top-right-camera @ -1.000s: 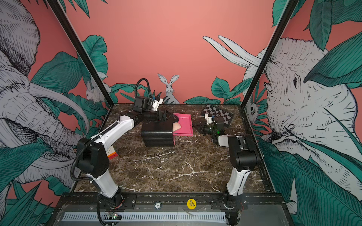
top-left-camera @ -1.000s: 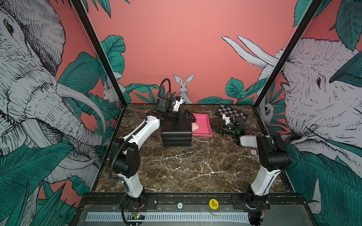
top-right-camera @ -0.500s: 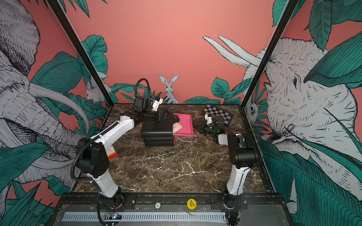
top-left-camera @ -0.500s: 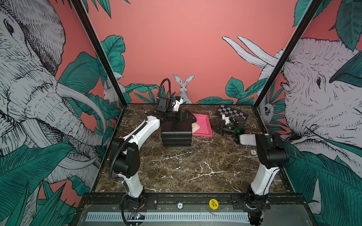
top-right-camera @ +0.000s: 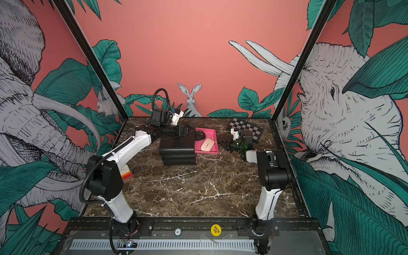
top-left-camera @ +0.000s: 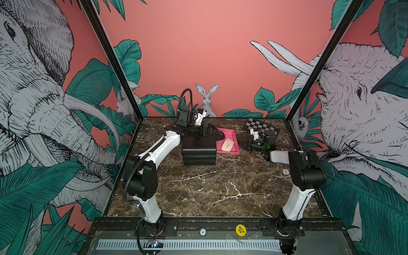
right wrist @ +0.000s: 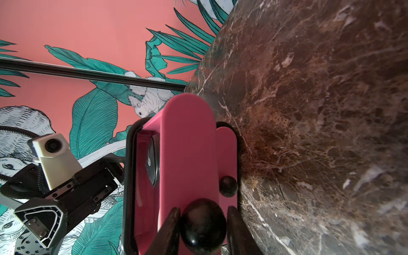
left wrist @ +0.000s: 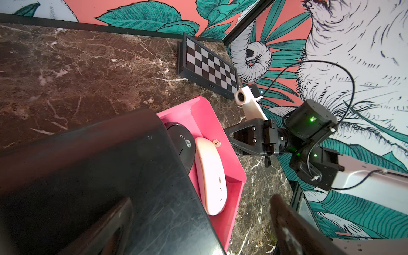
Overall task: Take the mice out of the drawer
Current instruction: Open the drawer in the storage box.
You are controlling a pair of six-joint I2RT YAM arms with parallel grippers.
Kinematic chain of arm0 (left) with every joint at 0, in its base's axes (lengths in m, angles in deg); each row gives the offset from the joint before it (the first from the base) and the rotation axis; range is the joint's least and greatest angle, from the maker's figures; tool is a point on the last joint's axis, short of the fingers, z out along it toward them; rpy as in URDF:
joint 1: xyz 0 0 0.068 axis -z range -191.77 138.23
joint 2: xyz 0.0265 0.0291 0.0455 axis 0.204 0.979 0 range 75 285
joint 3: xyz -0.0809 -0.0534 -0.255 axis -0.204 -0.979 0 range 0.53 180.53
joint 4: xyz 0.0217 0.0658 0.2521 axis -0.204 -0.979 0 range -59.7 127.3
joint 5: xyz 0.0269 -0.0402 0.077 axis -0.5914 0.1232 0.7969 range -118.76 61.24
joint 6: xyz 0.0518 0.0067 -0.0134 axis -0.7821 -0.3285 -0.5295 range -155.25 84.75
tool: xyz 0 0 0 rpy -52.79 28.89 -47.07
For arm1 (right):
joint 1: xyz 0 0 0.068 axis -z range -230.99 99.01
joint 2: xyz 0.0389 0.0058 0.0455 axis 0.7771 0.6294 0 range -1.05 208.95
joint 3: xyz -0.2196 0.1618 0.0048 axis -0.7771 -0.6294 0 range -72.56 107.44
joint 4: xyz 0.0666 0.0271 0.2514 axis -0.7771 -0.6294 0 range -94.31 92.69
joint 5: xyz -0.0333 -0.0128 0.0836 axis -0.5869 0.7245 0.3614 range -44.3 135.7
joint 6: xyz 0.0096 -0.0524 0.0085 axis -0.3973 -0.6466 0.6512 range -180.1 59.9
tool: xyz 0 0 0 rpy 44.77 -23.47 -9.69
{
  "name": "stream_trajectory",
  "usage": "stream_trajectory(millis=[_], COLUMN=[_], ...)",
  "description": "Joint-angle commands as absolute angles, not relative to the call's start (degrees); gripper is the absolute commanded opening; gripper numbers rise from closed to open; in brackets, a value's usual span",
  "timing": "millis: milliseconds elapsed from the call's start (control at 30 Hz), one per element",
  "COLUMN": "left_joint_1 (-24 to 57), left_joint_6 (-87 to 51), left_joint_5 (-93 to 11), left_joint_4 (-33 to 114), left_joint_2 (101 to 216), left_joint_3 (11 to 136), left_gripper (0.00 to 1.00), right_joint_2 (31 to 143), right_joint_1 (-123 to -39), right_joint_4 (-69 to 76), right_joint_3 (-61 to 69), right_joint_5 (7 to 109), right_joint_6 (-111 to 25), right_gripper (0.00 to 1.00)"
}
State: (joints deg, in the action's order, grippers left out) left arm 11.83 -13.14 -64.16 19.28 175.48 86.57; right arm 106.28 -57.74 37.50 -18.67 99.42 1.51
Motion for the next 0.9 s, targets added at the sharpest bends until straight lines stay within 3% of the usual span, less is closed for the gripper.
stream_trajectory(millis=[0,267,567,867], left_joint_1=[11.8,11.8,11.7,11.8], left_joint_6=[-12.3,-12.4,-12.7,-13.2], left_joint_5=[-63.7,-63.7,-63.7,-60.8], left_joint_4=[15.2,15.2,15.2,15.0], left_joint_2=[175.2,175.1,175.2,174.8], left_joint_3=[84.7,84.8,85.3,85.4], left_gripper=[0.99,0.99,0.99,0.99], right_joint_2=[105.0,103.7,95.9,86.9], right_joint_1=[-58.0,-57.9,-56.5,-57.1], right_joint_4=[31.2,25.0,3.6,-17.5], right_joint_3=[-17.6,-16.1,-8.0,1.3], right_joint_5=[95.4,91.3,79.9,71.7], right_joint_6=[-2.4,-5.6,-18.7,-25.8], right_gripper=[0.37,0.49,0.63,0.64])
